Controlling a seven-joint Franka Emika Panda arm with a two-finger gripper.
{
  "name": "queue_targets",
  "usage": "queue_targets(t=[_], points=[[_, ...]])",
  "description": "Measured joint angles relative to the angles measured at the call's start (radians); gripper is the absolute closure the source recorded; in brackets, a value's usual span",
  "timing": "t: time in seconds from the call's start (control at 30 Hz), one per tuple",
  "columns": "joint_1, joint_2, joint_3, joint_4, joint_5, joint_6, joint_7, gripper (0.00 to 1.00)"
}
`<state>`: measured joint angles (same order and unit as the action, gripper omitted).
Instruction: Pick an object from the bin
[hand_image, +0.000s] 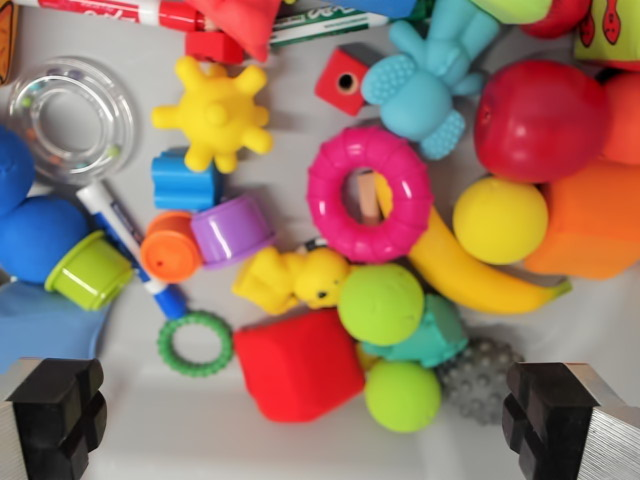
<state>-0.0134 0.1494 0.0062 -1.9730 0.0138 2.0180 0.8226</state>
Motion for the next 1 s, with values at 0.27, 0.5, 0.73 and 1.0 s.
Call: queue_targets(t=[0.27,0.5,0.73,1.0], points=[[0.0,0.0,0.0,0.0,0.0,0.0,0.0,0.0],[0.0,0.0,0.0,-0.001,0.0,0.0,0.0,0.0],[0.001,0.003,0.002,-0.011,0.0,0.015,0.002,0.0],[0.007,0.011,0.006,-0.034,0.0,0.052,0.014,0.0]])
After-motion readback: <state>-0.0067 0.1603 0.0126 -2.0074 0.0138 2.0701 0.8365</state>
